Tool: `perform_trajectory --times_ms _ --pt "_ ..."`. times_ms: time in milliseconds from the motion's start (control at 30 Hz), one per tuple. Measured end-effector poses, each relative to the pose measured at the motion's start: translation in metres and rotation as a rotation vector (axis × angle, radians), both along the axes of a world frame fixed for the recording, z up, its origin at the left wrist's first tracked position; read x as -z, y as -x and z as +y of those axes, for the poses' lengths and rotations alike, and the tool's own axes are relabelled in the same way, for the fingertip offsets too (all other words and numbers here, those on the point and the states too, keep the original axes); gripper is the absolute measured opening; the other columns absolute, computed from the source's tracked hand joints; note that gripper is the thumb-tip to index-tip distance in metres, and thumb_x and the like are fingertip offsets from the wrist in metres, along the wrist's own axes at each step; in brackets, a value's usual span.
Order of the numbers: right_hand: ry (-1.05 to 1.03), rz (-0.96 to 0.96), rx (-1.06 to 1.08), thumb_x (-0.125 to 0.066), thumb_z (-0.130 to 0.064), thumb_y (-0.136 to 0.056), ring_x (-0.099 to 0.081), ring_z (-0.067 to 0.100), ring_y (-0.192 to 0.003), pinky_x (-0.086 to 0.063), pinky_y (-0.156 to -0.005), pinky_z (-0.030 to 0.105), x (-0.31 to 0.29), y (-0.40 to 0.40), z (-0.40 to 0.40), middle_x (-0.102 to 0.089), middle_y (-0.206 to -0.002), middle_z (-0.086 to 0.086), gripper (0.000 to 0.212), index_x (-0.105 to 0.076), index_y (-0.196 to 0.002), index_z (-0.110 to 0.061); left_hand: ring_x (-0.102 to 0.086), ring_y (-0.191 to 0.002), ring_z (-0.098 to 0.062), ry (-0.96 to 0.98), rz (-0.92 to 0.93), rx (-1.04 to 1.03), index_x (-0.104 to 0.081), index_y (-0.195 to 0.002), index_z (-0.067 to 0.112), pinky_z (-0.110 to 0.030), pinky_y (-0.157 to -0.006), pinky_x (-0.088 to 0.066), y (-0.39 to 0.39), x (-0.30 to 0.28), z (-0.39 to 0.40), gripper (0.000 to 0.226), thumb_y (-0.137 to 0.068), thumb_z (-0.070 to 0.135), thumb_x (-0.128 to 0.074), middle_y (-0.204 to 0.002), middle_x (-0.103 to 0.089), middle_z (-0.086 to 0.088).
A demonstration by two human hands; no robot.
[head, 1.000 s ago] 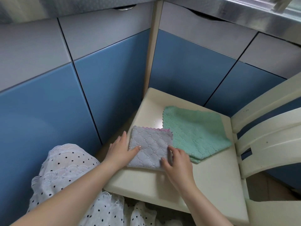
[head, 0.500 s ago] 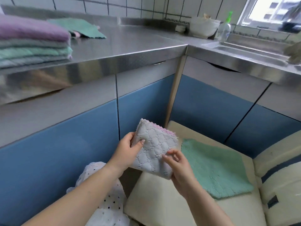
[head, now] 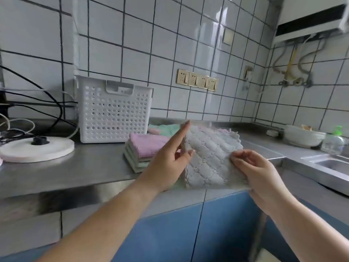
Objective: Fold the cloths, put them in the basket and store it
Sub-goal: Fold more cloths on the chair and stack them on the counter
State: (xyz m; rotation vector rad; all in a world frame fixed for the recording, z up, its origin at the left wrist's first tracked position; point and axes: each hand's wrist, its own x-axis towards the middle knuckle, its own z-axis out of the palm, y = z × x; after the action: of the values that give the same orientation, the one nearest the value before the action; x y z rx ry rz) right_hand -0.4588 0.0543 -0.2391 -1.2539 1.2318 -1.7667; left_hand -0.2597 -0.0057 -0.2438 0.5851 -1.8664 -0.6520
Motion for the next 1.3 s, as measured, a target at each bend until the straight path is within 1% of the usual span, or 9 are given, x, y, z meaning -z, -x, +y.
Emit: perform_trajectory --times_ms 67,200,433,667,767,833,1000,1100,1300 --pt "0.011 0.038 -0.045 -0.06 0.0 -0.086 -0.063 0.009 -0.063 -0.053 -0.057 0.015 -0.027 -0.015 -0.021 -0.069 -0.076 0.001 0.017 -0.068 -0.081 -0.014 -0.04 -0.049 0.002 0.042 -0.047 -0.062 -0.044 -0.133 0.036 -0.005 -0.05 -0.034 -0.022 -0.03 -0.005 0.045 -0.095 0.011 -0.05 -0.056 -0.046 0.03" --pt "-0.041 0.122 -0.079 -0.067 -0.011 -0.084 -0.064 0.018 -0.074 -0.055 -0.062 0.024 -0.065 -0.044 -0.072 -0.072 -0.092 0.007 0.01 -0.073 -0.089 -0.019 -0.052 -0.086 0.002 0.058 -0.134 -0.257 -0.058 -0.125 0.026 0.006 -0.063 -0.036 -0.055 -0.07 -0.03 0.032 -0.095 0.018 -0.051 -0.113 -0.054 0.017" --pt "-0.273 0.328 -0.03 -0.066 -0.023 -0.086 -0.053 0.01 -0.067 -0.048 -0.056 0.02 -0.069 -0.071 -0.129 -0.066 -0.089 0.0 0.019 -0.071 -0.104 -0.023 -0.05 -0.121 -0.018 -0.074 -0.494 -0.516 -0.057 -0.127 0.024 -0.027 -0.095 -0.035 -0.071 -0.072 -0.072 0.033 -0.098 0.03 -0.044 -0.136 -0.054 0.001" --pt "-0.368 0.442 -0.069 -0.068 -0.024 -0.084 -0.06 0.02 -0.084 -0.054 -0.082 0.038 -0.042 -0.073 -0.159 -0.07 -0.105 0.007 0.009 -0.073 -0.091 -0.024 -0.036 -0.049 -0.012 -0.163 -0.708 -0.566 -0.051 -0.083 0.025 -0.025 -0.047 -0.027 -0.078 -0.056 -0.093 0.019 -0.098 0.028 -0.04 -0.052 -0.032 0.019" --pt "-0.413 0.634 -0.033 -0.069 -0.028 -0.083 -0.06 0.02 -0.085 -0.053 -0.083 0.034 -0.043 -0.071 -0.159 -0.07 -0.105 0.004 0.012 -0.073 -0.094 -0.025 -0.05 -0.058 0.001 -0.169 -0.811 -0.565 -0.057 -0.086 0.015 -0.011 -0.055 -0.037 -0.077 -0.054 -0.091 0.026 -0.097 0.032 -0.041 -0.101 -0.051 0.029" --pt "-0.321 0.787 0.062 -0.062 -0.029 -0.087 -0.061 0.016 -0.083 -0.05 -0.078 0.027 -0.052 -0.07 -0.159 -0.069 -0.098 0.001 0.02 -0.071 -0.103 -0.02 -0.054 -0.107 -0.013 -0.045 -0.899 -0.761 -0.057 -0.119 0.032 -0.028 -0.088 -0.043 -0.078 -0.058 -0.09 0.032 -0.095 0.045 -0.04 -0.125 -0.056 0.006" --pt "-0.094 0.879 0.087 -0.047 -0.026 -0.095 -0.037 0.002 -0.033 -0.028 -0.038 0.016 -0.073 -0.089 -0.162 -0.063 -0.068 -0.003 0.025 -0.069 -0.108 -0.026 -0.052 -0.106 -0.022 0.071 -0.868 -0.664 -0.053 -0.113 0.006 -0.036 -0.09 -0.044 -0.056 -0.064 -0.1 0.032 -0.098 0.027 -0.035 -0.118 -0.053 -0.008" --pt "-0.163 1.103 -0.116 -0.044 -0.029 -0.098 -0.062 0.013 -0.09 -0.045 -0.08 0.023 -0.058 -0.102 -0.163 -0.064 -0.117 -0.008 0.031 -0.059 -0.124 -0.034 -0.059 -0.095 -0.026 -0.12 -0.97 -0.517 -0.051 -0.119 0.004 -0.041 -0.089 -0.048 -0.043 -0.051 -0.107 0.032 -0.098 0.02 -0.033 -0.107 -0.06 -0.01" --pt "-0.224 1.323 -0.277 -0.032 -0.033 -0.102 -0.018 0.013 -0.143 -0.01 -0.11 0.02 -0.031 -0.093 -0.166 -0.021 -0.156 -0.005 0.044 -0.032 -0.145 -0.025 -0.014 -0.144 -0.026 -0.171 -1.129 -0.528 -0.017 -0.149 0.01 -0.044 -0.117 -0.014 -0.049 -0.029 -0.117 0.058 -0.099 0.038 -0.019 -0.158 -0.012 -0.012"
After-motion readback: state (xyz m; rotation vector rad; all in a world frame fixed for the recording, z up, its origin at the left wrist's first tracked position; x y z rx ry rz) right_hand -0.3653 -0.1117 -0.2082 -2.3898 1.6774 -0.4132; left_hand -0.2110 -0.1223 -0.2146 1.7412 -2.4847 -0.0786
